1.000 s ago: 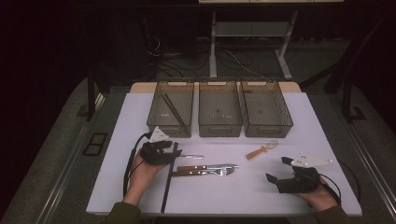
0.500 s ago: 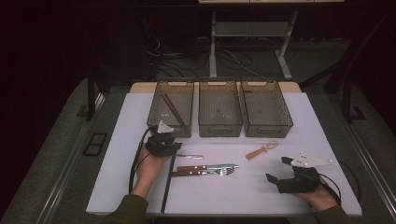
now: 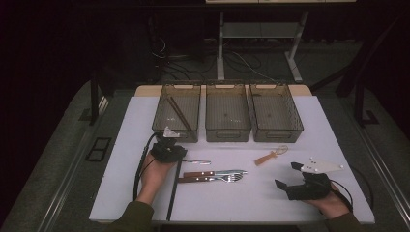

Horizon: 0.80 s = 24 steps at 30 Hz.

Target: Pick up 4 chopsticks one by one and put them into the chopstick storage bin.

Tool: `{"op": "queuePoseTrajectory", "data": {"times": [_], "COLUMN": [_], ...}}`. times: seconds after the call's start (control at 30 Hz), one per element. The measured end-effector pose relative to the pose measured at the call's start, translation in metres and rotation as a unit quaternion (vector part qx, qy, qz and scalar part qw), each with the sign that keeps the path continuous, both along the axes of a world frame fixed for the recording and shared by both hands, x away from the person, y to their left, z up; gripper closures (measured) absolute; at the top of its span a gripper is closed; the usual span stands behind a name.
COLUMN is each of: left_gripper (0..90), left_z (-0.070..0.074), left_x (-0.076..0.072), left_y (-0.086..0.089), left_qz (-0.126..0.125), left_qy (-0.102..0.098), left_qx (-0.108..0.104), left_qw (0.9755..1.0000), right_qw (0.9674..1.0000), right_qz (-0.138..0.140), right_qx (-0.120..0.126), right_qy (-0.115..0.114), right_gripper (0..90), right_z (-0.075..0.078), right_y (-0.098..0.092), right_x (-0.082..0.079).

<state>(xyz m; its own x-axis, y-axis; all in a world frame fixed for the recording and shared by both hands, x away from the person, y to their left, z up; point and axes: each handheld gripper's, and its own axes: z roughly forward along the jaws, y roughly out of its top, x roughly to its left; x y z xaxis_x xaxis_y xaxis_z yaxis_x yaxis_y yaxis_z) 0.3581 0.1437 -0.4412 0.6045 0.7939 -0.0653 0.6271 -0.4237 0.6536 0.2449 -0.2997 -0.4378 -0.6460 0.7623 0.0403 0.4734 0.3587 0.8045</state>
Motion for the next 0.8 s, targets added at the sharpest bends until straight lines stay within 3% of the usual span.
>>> {"op": "queuePoseTrajectory", "data": {"times": [0.8], "left_gripper": [78.0], "left_z": [-0.0001], "left_x": [-0.0001], "left_y": [-0.0033], "left_qz": [-0.03], "left_qy": [0.0], "left_qx": [0.003], "left_qw": [0.9995], "right_qw": [1.0], "right_qz": [0.001], "right_qx": [-0.002], "right_qy": [0.001], "right_gripper": [11.4], "right_z": [-0.0003], "right_y": [0.0004], "right_x": [0.0]}}
